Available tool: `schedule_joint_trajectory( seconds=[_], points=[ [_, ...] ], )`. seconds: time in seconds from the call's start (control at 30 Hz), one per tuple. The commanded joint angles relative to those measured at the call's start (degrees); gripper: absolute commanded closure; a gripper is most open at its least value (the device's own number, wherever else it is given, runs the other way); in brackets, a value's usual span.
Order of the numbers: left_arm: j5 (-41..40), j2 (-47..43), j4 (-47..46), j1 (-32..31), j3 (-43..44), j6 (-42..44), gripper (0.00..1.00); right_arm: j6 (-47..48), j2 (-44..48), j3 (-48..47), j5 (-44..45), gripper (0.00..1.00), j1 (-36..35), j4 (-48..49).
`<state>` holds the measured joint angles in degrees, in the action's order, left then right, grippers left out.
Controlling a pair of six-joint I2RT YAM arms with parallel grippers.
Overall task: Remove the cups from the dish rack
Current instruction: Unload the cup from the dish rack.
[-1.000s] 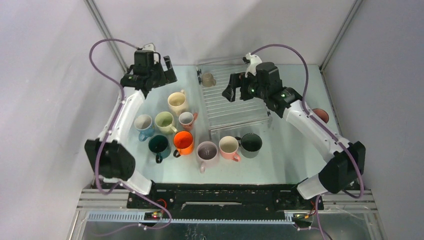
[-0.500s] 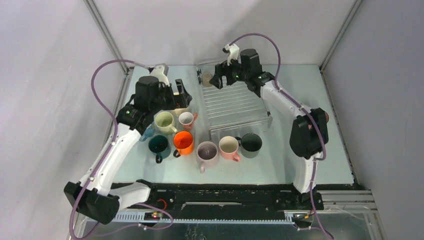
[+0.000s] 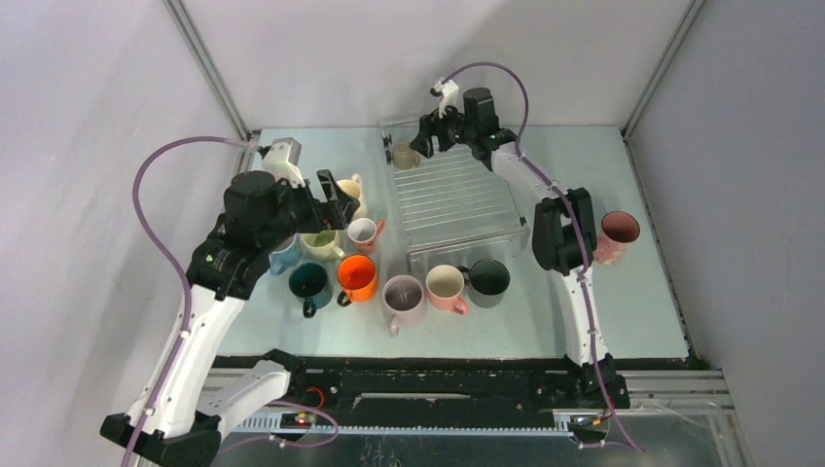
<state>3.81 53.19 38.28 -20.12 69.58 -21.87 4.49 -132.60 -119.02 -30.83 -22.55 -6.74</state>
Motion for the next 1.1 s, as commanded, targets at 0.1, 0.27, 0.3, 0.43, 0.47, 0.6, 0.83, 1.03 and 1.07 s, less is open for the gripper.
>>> schedule_joint_trajectory(
  seconds=[0.1, 0.27, 0.3, 0.43, 0.47, 0.6, 0.83, 1.03, 1.07],
  points=[
    [0.94, -2.04, 3.07, -0.18, 6.86, 1.87, 0.0, 5.46, -9.14, -13.79, -0.58, 0.22, 0.09, -3.58],
    [1.41, -1.46, 3.35, -0.18, 8.36, 1.94, 0.0, 10.33, -11.3, -14.79, 0.45, 0.26, -0.59, -4.87],
    [1.45, -1.2, 3.45, -0.23, 8.68, 1.99, 0.0, 11.7, -11.76, -14.9, 0.97, 0.27, -0.84, -5.12],
    [1.2, -0.66, 3.64, -0.18, 9.16, 2.35, 0.0, 15.62, -13.15, -15.64, 2.1, 0.3, -1.73, -6.6],
    [1.2, -0.57, 3.64, -0.21, 9.11, 2.36, 0.0, 16.15, -13.47, -15.77, 1.9, 0.31, -1.9, -6.88],
    [1.2, 0.01, 3.64, -0.19, 8.86, 2.52, 0.0, 18.01, -15.06, -16.55, 2.5, 0.32, -2.9, -7.36],
    [1.32, 0.89, 3.64, -0.19, 9.23, 2.8, 0.0, 20.35, -16.16, -18.04, 2.69, 0.44, -3.5, -8.23],
    [1.62, 1.37, 3.57, -0.18, 9.43, 2.73, 0.0, 22.72, -16.2, -18.07, 3.66, 0.55, -3.83, -9.55],
    [1.74, 1.45, 3.56, -0.18, 9.43, 2.76, 0.0, 22.86, -16.27, -18.13, 3.81, 0.57, -3.91, -9.6]
  ],
)
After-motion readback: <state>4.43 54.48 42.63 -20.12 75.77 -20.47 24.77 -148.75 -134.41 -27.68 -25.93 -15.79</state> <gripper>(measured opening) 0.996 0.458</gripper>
